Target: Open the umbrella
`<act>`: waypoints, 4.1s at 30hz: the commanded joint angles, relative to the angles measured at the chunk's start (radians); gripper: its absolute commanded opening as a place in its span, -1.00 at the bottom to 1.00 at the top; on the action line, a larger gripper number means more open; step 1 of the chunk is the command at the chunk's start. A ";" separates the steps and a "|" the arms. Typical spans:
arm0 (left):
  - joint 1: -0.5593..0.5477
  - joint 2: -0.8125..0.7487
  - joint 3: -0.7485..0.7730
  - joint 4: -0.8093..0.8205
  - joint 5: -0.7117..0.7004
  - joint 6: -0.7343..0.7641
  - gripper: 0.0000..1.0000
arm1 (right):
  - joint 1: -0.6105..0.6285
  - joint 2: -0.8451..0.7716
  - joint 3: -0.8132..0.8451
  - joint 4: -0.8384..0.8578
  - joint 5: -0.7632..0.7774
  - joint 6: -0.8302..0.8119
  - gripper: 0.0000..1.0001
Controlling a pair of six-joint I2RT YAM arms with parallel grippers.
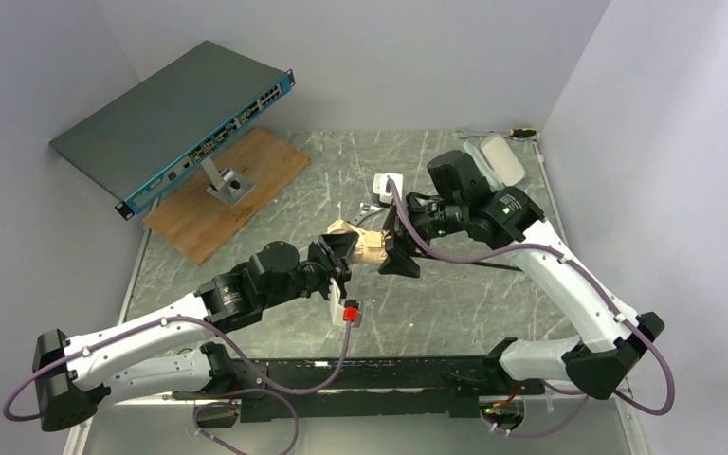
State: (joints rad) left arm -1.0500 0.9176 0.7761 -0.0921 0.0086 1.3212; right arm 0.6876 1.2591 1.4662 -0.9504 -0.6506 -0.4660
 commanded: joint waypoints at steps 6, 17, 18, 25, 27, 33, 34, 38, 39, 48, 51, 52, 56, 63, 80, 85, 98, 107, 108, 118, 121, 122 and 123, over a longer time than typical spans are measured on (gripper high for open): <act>-0.038 -0.074 -0.015 0.239 -0.074 0.079 -1.00 | -0.040 -0.017 -0.101 -0.002 0.048 0.029 1.00; -0.058 -0.068 -0.053 0.283 -0.078 0.124 -1.00 | -0.142 -0.023 -0.060 0.040 -0.206 0.099 0.89; -0.062 -0.063 -0.050 0.284 -0.082 0.124 -1.00 | -0.141 -0.025 -0.057 0.043 -0.217 0.099 0.84; -0.070 -0.050 -0.041 0.253 -0.083 0.120 -0.72 | -0.154 -0.037 -0.075 0.038 -0.195 0.076 -0.33; -0.070 -0.072 0.026 0.136 -0.043 0.010 -0.17 | -0.176 -0.035 -0.080 0.032 -0.197 0.071 -0.97; -0.045 -0.116 0.244 -0.245 0.275 -0.321 0.29 | -0.228 -0.018 -0.084 0.020 -0.252 0.080 -1.00; -0.045 -0.112 0.256 -0.242 0.295 -0.359 0.35 | -0.227 -0.016 -0.093 0.034 -0.260 0.093 -1.00; -0.046 -0.038 0.322 -0.250 0.316 -0.399 0.19 | -0.204 -0.027 -0.133 0.089 -0.252 0.130 -1.00; -0.047 -0.013 0.336 -0.251 0.307 -0.402 0.11 | -0.201 -0.029 -0.137 0.094 -0.256 0.130 -1.00; -0.045 0.069 0.319 -0.220 0.312 -0.339 -0.11 | -0.182 -0.054 -0.144 0.090 -0.286 0.117 -1.00; -0.045 0.064 0.284 -0.186 0.292 -0.321 -0.08 | -0.171 -0.064 -0.136 0.070 -0.305 0.094 -1.00; -0.045 0.066 0.279 -0.179 0.282 -0.320 -0.08 | -0.165 -0.065 -0.134 0.059 -0.301 0.082 -1.00; -0.046 0.073 0.280 -0.170 0.256 -0.340 -0.16 | -0.149 -0.073 -0.136 0.026 -0.277 0.032 -1.00; -0.044 0.074 0.261 -0.146 0.188 -0.340 -0.29 | -0.128 -0.075 -0.131 0.002 -0.275 -0.004 -1.00; -0.023 0.123 0.296 -0.137 0.099 -0.432 -0.69 | -0.082 -0.100 -0.139 -0.025 -0.225 -0.099 -1.00; -0.010 0.123 0.313 -0.153 0.102 -0.495 -1.00 | -0.073 -0.110 -0.147 -0.023 -0.202 -0.129 -1.00; 0.202 0.188 0.458 -0.031 0.089 -0.879 -1.00 | -0.003 -0.137 -0.162 -0.085 -0.158 -0.294 -1.00; 0.317 0.291 0.517 -0.151 0.120 -0.989 -1.00 | 0.017 -0.200 -0.180 0.038 -0.078 -0.224 -1.00; 0.353 0.302 0.522 -0.180 0.165 -1.028 -1.00 | 0.016 -0.216 -0.187 0.082 -0.054 -0.188 -1.00; 0.463 0.121 0.328 -0.296 0.851 -1.131 -1.00 | -0.370 -0.218 -0.256 0.356 -0.101 0.161 -1.00; 0.412 0.142 0.424 -0.315 0.900 -1.174 -1.00 | -0.371 -0.162 -0.248 0.268 -0.122 0.054 -1.00; 0.418 0.153 0.479 -0.297 0.878 -1.208 -1.00 | -0.371 -0.148 -0.247 0.211 -0.148 0.011 -1.00; 0.436 0.174 0.542 -0.283 0.821 -1.232 -1.00 | -0.371 -0.142 -0.251 0.170 -0.173 -0.027 -1.00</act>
State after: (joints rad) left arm -0.6247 1.0615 1.1355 -0.4152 0.7498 0.1890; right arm 0.3138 1.0897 1.2049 -0.7101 -0.6983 -0.4088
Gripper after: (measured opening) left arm 0.007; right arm 0.357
